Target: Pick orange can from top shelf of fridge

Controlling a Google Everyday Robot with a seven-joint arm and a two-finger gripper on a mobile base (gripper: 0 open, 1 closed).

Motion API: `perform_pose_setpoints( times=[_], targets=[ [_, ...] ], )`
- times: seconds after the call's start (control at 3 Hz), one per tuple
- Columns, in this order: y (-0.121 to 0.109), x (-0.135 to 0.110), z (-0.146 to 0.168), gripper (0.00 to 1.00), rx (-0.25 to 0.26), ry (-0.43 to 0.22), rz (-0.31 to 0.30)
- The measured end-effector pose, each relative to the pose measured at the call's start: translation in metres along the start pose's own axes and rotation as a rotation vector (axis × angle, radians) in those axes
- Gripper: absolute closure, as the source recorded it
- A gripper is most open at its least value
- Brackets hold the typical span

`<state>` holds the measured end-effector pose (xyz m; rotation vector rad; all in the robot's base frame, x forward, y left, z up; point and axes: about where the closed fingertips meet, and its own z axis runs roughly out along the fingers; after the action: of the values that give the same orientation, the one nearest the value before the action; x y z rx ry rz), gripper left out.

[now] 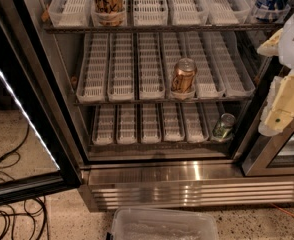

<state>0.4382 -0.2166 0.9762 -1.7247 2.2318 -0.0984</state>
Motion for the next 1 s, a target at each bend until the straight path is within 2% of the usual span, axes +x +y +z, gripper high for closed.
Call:
perform_pose_setpoints(
  times=[0.33, 0.67, 1.0],
  targets=[
    [0.0, 0.0, 0.0, 0.0, 0.0, 0.0, 0.0],
    [-0.006, -0.009, 0.008, 0.0, 0.025, -0.025, 0.012],
    [-0.01, -0.034, 0.022, 0.0, 0.067, -0.119, 0.023]
  ],
)
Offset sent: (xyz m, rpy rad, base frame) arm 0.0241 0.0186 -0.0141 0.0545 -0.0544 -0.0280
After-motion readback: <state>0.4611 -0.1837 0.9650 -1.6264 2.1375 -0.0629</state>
